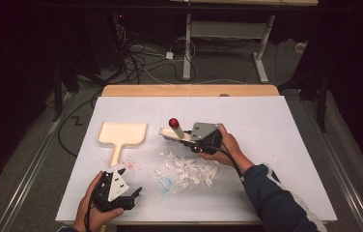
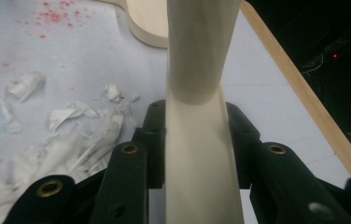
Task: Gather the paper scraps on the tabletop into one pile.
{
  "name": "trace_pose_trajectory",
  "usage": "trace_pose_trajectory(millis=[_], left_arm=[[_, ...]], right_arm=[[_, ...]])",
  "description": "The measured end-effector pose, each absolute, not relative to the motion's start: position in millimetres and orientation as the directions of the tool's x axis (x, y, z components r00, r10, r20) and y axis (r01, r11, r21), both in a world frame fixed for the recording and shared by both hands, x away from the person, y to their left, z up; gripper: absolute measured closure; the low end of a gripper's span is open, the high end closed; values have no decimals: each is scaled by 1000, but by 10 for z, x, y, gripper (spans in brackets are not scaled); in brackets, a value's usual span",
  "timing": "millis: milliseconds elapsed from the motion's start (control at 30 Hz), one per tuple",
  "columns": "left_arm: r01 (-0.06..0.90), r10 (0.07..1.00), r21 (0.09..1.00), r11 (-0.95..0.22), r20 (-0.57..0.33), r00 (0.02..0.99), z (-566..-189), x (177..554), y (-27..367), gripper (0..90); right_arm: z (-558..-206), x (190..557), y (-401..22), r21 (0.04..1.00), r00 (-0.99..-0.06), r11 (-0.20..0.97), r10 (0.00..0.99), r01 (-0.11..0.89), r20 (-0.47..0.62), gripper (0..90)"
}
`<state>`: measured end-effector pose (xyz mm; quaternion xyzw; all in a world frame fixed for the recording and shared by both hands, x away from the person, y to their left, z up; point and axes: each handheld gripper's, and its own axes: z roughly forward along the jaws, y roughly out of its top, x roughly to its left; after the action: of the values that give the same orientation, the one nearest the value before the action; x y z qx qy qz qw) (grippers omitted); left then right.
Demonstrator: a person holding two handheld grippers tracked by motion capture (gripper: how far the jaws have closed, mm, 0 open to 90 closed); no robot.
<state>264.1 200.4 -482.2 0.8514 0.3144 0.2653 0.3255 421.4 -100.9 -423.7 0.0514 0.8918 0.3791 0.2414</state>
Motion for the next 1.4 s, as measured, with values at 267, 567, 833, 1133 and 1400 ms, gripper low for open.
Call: trace_pose_trajectory(millis=[267,567,833,1133,1400], left_arm=[[357,698,719,-596,244,674,-4828,2630,1994,186],[357,700,720,-595,247,670,-4814,2610,1991,186],[360,699,717,-596,244,672,-4820,2622,1973,186],[362,715,730,-580,242,656,-4803,2622,2009,186],[357,768,775,-521,244,592,-4710,2583,2175,182]], right_arm=[[-4355,4244,-854,687,-911,720,217,-93,-351,680],[-4216,4004,-1030,715,-942,679,105,-167,-320,681],[-3962,3995,-1283,796,-919,594,238,-119,-315,680],[-3879,3798,-1443,834,-912,552,341,-2,-227,681],[-3943,3305,-1337,853,-958,511,283,104,-53,681]])
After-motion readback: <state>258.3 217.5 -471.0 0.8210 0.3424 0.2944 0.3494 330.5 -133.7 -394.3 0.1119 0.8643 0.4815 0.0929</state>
